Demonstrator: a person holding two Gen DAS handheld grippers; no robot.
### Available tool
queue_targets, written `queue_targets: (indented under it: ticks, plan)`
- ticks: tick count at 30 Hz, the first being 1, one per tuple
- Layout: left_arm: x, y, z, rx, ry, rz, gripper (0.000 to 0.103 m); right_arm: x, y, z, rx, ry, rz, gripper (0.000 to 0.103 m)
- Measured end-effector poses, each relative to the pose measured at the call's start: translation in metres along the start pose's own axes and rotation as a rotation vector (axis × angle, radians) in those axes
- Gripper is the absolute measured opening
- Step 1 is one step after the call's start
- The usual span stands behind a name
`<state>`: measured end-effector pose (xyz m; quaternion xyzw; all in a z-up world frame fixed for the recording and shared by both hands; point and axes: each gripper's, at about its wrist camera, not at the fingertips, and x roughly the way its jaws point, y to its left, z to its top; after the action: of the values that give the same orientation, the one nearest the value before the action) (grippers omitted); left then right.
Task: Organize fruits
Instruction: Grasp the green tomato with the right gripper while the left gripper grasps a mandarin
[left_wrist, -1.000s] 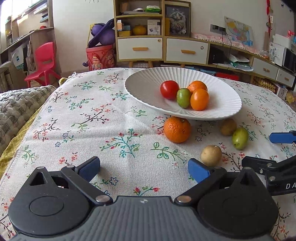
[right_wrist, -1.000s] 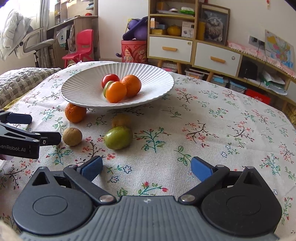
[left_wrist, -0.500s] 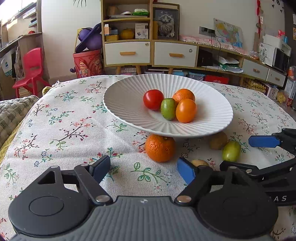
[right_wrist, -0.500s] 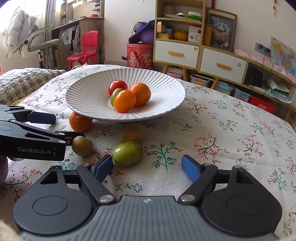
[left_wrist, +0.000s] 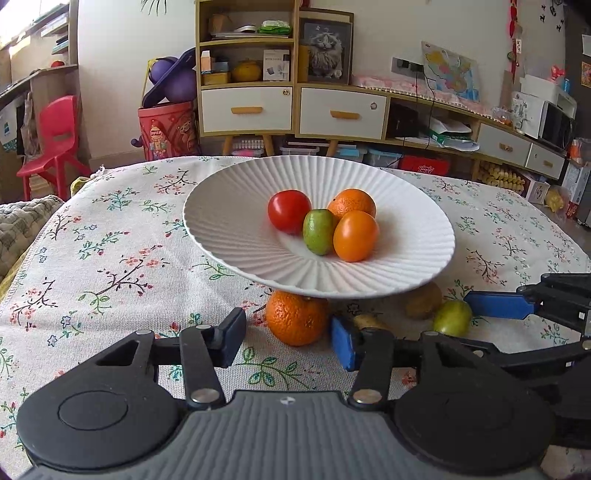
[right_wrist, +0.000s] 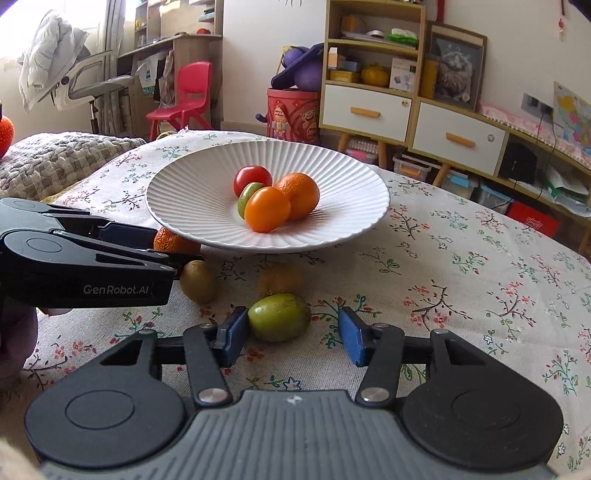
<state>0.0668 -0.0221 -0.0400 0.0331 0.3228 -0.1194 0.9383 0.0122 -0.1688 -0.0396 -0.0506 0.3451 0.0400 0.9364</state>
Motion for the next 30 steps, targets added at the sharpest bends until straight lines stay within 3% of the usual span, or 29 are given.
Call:
queue_targets:
  ticks: [5,30]
  plan:
    - [-0.003,-0.001,-0.001,0.004,0.0,-0.02,0.022,-0.001,0.001,0.002,-0.011,0.002,0.011,0.035]
    - [-0.023,0.013,-0.008,-0.029,0.051,-0.047,0.02,-0.007,-0.004,0.002,0.008,0.04,0.022,0.033]
